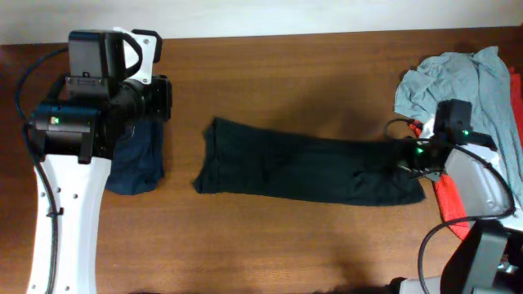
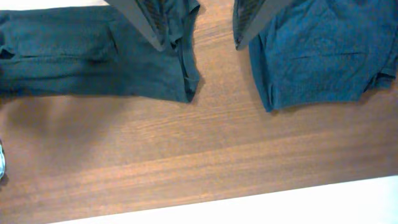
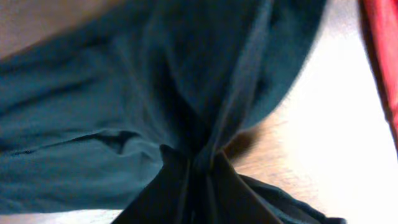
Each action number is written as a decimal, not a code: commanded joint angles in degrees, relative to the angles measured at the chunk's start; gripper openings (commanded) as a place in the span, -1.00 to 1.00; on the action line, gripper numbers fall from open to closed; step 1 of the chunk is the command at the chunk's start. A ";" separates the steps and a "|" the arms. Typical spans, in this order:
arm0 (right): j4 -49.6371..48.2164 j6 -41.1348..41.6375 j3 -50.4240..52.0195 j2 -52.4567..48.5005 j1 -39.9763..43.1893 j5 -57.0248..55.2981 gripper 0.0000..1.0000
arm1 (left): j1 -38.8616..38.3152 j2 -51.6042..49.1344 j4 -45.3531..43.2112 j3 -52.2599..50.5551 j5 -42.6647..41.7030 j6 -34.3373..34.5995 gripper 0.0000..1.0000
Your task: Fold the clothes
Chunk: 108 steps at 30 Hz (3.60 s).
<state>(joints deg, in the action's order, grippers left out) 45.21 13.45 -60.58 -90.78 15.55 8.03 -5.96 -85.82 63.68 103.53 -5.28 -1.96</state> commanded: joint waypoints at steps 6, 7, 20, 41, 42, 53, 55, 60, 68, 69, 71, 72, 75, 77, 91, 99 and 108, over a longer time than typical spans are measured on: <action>0.92 0.57 -1.84 -0.02 -4.57 -5.75 -0.92 | 0.39 1.42 -0.42 1.01 0.61 -0.92 -0.24; 0.87 0.59 -1.84 -0.02 -4.74 -5.68 -0.92 | 0.39 1.42 -0.44 1.01 0.61 -0.92 -0.24; 3.52 5.22 -6.21 -0.02 -19.23 -6.40 -0.92 | 1.05 4.83 -1.11 1.05 7.17 -1.36 -0.21; -14.36 17.90 -14.73 -12.13 -49.20 -4.04 -0.92 | 1.73 9.35 -0.74 1.05 7.02 -1.33 -0.16; -15.78 18.58 -14.73 -13.77 -49.96 -3.65 -0.92 | 1.73 9.35 -0.52 1.05 7.02 -1.33 -0.16; -30.10 21.99 -14.73 -22.21 -52.35 6.60 -0.92 | 1.73 9.35 0.50 1.05 7.02 -1.33 -0.16; -31.50 23.21 -14.73 -22.21 -52.41 6.84 -0.91 | 1.73 9.35 0.48 1.05 7.02 -1.33 -0.16; -35.67 22.60 -14.78 -22.16 -52.68 13.14 -0.32 | 1.73 9.33 0.50 1.05 7.02 -1.33 -0.16; -45.68 19.10 -14.78 -21.40 -52.48 30.18 -0.25 | 1.73 9.33 1.49 1.05 7.04 -1.36 -0.15; -45.38 18.12 -14.78 -21.09 -52.22 30.60 -0.25 | 1.73 9.33 1.60 1.05 7.04 -1.36 -0.15; -43.58 16.06 -14.78 -19.96 -51.23 30.51 -0.27 | 1.73 9.29 1.84 1.03 7.06 -1.36 -0.15; -42.10 14.47 -14.78 -18.97 -50.21 29.94 -0.27 | 1.73 9.29 1.97 1.03 7.06 -1.36 -0.15; -34.97 13.77 -14.78 -15.54 -45.75 24.52 -0.26 | 1.73 9.22 2.19 0.96 7.06 -1.36 -0.15; -29.57 13.86 -14.78 -13.88 -42.10 21.09 -0.24 | 1.73 9.14 2.21 0.87 7.04 -1.33 -0.15; -15.69 16.17 -14.60 -23.58 -39.80 18.34 -0.71 | 1.73 7.76 3.02 0.87 7.06 -1.33 -0.15; -25.59 7.85 -14.67 -23.37 -50.23 37.20 -0.78 | 1.73 7.78 3.02 0.87 7.06 -1.33 -0.15; -23.98 3.06 -14.67 -17.38 -52.09 36.00 -0.76 | 1.73 7.78 3.02 0.87 7.06 -1.36 -0.15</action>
<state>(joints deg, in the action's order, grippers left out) 20.80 19.44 -74.89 -112.64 -38.61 43.57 -4.36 -77.95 66.67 103.74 1.15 -2.42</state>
